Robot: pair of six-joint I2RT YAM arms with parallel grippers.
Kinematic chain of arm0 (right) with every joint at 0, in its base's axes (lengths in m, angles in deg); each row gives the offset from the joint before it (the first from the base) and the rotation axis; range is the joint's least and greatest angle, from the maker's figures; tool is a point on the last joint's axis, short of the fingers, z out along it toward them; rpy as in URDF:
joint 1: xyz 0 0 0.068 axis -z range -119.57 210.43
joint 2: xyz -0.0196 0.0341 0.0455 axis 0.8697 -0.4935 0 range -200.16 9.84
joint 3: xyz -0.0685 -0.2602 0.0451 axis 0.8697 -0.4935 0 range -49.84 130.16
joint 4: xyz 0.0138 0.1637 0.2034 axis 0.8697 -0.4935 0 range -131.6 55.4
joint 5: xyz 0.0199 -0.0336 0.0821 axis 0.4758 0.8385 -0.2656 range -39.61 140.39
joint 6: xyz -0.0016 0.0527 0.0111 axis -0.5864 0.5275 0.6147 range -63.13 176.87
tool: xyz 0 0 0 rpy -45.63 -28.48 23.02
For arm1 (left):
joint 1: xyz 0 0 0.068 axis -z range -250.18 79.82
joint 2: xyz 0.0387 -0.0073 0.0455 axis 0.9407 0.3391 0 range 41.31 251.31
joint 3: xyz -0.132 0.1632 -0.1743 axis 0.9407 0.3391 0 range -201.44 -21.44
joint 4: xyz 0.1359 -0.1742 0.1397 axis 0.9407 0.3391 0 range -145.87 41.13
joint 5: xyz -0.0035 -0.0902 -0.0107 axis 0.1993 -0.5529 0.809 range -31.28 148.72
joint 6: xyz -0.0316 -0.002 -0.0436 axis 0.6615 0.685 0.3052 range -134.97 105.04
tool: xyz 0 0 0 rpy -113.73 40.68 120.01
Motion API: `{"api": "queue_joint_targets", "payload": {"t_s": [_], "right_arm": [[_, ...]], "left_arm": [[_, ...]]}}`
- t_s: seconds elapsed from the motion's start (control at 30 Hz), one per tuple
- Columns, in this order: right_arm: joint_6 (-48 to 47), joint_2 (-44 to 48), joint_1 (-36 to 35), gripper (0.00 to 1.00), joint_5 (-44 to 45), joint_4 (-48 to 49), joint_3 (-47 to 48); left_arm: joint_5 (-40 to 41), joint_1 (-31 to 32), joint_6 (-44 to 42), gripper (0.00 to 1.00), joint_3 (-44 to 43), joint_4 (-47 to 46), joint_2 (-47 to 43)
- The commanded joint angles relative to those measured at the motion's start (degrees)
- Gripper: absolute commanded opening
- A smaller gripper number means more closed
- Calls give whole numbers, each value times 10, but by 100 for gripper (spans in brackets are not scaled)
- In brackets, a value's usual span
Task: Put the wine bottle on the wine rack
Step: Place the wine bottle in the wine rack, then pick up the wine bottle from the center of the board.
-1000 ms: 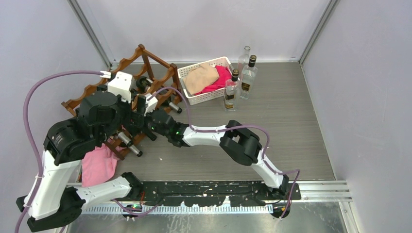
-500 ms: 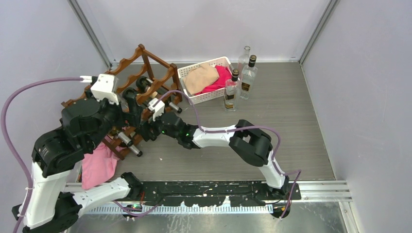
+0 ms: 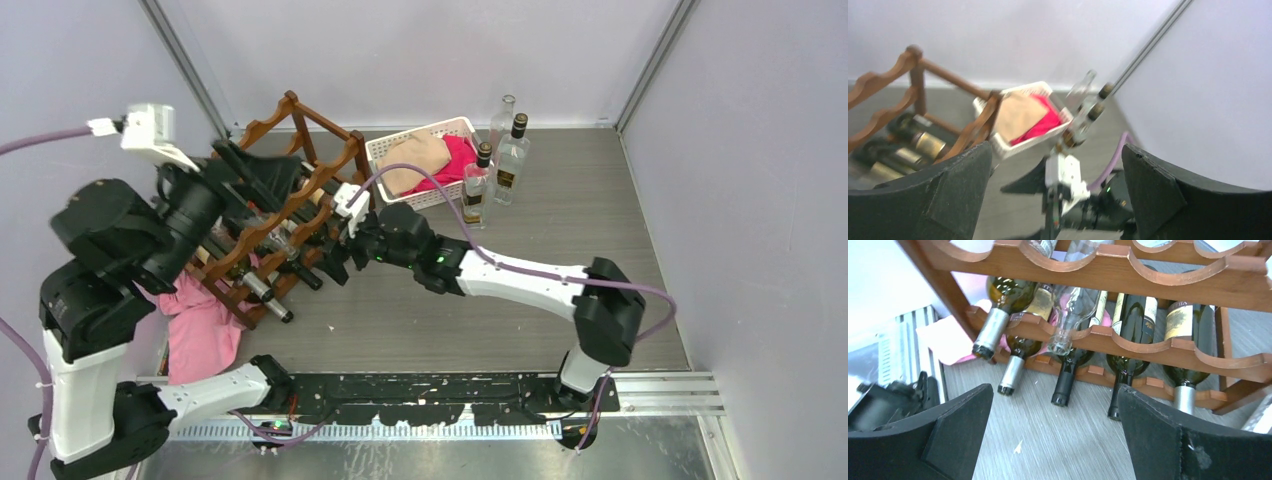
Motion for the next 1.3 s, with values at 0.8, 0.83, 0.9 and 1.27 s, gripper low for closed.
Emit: {"api": "queue_joint_targets", "payload": {"t_s": [0.8, 0.83, 0.9, 1.27], "right_arm": [[-238, 247, 219, 100, -130, -607, 200], [-238, 248, 228, 100, -137, -613, 208], [-236, 249, 250, 100, -147, -624, 227], [28, 263, 375, 100, -180, -595, 321]], "left_arm": [[-38, -2, 305, 100, -228, 44, 121], [-49, -2, 301, 100, -222, 43, 117], [-88, -2, 282, 100, -199, 22, 103], [-275, -2, 127, 100, 327, -390, -102]]}}
